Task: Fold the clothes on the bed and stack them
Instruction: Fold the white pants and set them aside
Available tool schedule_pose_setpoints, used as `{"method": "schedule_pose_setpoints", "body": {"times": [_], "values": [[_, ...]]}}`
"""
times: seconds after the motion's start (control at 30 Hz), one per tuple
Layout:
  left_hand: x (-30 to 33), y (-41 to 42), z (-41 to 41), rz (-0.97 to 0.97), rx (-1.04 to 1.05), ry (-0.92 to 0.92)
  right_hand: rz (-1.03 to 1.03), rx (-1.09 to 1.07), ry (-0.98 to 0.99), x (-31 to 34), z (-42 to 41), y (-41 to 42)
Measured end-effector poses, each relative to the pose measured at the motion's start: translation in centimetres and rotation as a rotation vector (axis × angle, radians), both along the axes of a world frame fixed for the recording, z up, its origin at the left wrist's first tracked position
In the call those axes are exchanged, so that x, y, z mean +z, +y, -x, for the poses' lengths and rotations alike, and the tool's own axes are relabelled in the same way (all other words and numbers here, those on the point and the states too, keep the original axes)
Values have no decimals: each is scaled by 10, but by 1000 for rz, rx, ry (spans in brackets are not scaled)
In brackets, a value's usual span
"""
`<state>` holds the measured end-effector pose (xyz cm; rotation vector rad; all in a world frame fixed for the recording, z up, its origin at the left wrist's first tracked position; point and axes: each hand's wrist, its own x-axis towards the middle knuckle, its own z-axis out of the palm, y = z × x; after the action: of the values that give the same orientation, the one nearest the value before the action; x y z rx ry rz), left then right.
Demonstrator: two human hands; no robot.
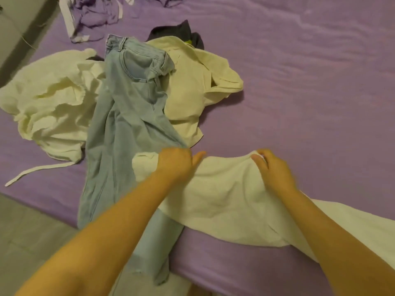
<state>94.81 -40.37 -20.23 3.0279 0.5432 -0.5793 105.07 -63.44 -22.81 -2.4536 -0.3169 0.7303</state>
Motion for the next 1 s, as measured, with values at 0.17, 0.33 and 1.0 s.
{"method": "schedule_pose_setpoints", "body": {"times": [0.17, 0.33, 1.0], "values": [[-36, 16, -24, 80, -182, -43, 144, -37, -106, -28, -11, 11], [-8, 3, -14, -36, -303, 153, 139, 12, -11, -9, -2, 0], [-107, 47, -8, -152, -254, -476, 185, 159, -160, -74, -26, 46]]}}
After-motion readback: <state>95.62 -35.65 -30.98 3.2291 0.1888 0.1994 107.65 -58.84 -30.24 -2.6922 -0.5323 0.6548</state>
